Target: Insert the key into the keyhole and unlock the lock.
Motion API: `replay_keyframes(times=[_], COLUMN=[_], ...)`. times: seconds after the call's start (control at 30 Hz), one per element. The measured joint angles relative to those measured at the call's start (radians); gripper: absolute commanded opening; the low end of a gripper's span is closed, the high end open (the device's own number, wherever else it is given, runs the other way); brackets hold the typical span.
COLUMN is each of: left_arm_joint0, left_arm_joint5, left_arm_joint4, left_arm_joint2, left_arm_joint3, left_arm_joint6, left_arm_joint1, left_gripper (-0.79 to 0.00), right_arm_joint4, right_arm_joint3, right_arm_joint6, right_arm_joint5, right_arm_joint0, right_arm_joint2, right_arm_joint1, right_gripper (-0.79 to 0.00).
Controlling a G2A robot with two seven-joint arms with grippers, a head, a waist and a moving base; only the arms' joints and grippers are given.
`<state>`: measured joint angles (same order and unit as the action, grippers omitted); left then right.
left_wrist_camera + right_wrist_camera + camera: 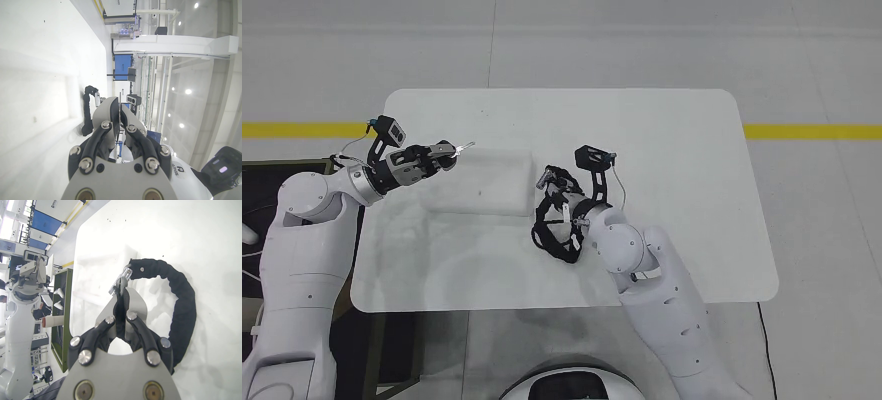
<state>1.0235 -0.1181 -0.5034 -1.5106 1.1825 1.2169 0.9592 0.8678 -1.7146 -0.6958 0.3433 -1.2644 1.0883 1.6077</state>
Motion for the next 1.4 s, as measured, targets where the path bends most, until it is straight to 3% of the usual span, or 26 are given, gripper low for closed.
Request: replay_keyframes(times=[0.1, 0.23, 0.37, 0.43, 0.57, 0.87, 1.4], left_arm_joint0=[0.038, 0.196, 0.317, 0.352, 0.378, 0.342, 0.295], left_arm_joint5=[-0.041, -0.252, -0.396, -0.419, -0.393, -0.31, -0.229], left_arm_joint4=[0.041, 0.213, 0.286, 0.31, 0.391, 0.515, 0.574], left_arm_joint2=[-0.022, -0.054, -0.042, -0.036, -0.014, 0.013, 0.027], left_arm_joint3=[0.047, 0.295, 0.441, 0.478, 0.519, 0.514, 0.493], left_arm_joint6=[-0.041, -0.227, -0.345, -0.379, -0.399, -0.4, -0.345], left_arm_joint1=[-0.006, -0.008, 0.001, 0.003, 0.006, 0.009, 0.011], left_gripper=[-0.785, -0.785, -0.785, -0.785, -0.785, -0.785, -0.785], right_arm_joint4=[-0.018, -0.015, 0.007, 0.018, 0.054, 0.094, 0.159], right_arm_joint3=[-0.03, -0.072, -0.051, -0.04, -0.008, 0.025, 0.022], right_arm_joint6=[0.03, 0.168, 0.272, 0.302, 0.313, 0.282, 0.228], right_arm_joint5=[-0.016, -0.017, 0.022, 0.039, 0.053, 0.034, -0.027], right_arm_joint0=[-0.03, -0.088, -0.069, -0.059, -0.038, -0.027, -0.065], right_arm_joint2=[0.007, -0.003, -0.034, -0.047, -0.084, -0.105, -0.091], right_arm_joint1=[0.0, 0.008, 0.02, 0.025, 0.032, 0.04, 0.041], right_gripper=[-0.785, -0.785, -0.785, -0.785, -0.785, -0.785, -0.785])
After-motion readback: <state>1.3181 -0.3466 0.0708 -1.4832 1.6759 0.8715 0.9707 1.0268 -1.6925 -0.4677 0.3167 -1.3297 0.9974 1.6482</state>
